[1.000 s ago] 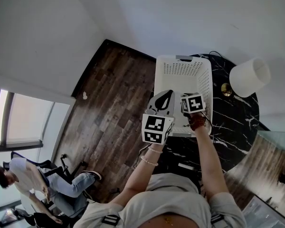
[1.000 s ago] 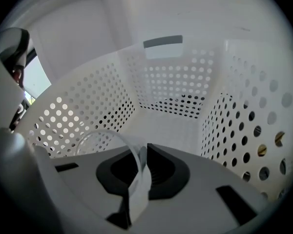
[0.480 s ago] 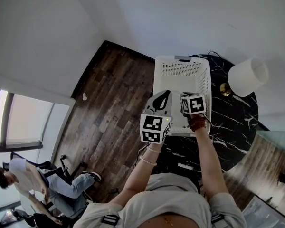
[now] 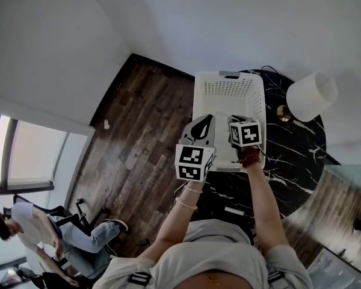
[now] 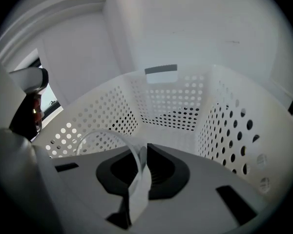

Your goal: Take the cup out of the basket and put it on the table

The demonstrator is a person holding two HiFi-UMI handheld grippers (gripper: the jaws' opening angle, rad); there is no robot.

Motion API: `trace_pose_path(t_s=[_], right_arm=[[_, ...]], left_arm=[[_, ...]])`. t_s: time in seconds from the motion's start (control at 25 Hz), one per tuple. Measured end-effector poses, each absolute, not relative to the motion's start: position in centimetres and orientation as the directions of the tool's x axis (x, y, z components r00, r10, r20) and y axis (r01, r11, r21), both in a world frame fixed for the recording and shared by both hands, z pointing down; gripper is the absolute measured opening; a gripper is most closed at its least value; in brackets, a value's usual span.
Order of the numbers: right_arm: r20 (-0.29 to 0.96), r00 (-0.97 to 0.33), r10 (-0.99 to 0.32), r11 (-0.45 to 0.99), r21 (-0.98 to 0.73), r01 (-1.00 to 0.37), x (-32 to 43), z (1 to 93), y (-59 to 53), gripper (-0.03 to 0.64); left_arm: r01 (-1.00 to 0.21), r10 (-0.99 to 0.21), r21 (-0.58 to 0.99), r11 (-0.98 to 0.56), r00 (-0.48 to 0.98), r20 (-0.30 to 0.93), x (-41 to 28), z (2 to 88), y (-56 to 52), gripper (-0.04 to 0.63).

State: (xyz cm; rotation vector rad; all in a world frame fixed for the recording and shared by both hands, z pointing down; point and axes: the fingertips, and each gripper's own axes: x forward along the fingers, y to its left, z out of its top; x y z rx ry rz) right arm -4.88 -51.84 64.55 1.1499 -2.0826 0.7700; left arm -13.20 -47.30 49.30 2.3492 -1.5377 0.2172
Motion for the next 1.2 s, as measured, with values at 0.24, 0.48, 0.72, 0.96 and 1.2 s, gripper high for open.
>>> trace_pose_path(t_s=[0.24,0.48,0.72,0.96,1.2], right_arm=[[0.717,-0.440,-0.541,0.445,-0.200,-0.873,-5.2,62.6,-51.9,0.032],[0.684,-0.472,-0.556,0.466,-0.213,-0.859,-5.7,61.1,-51.8,0.032],[0.661,-0.483,-0.574,0.478,-0.208,-0.853,-5.9,59.5,-51.5,0.032],[0.628,-0.496,-0.600,0.477,-0.217,-0.852,-5.9,57.8,-51.0,0.032],[0.575,-0.519,-0.633,0.485,-0.229,-0.844,-6.0,55.3,-50.4,0.032]], left_arm=[[-0.913,-0.862,0.182,-0.365,0.405,0.303,-13.4,49.2,-47.0,0.006],[-0.911,-0.860,0.180,-0.371,0.410,0.304,-13.0,49.3,-46.8,0.006],[-0.909,-0.859,0.180,-0.375,0.414,0.302,-12.8,49.1,-46.5,0.006],[-0.909,-0.858,0.177,-0.377,0.415,0.302,-12.8,49.0,-46.2,0.006],[-0.908,-0.858,0.176,-0.380,0.417,0.300,-12.6,48.8,-45.7,0.006]])
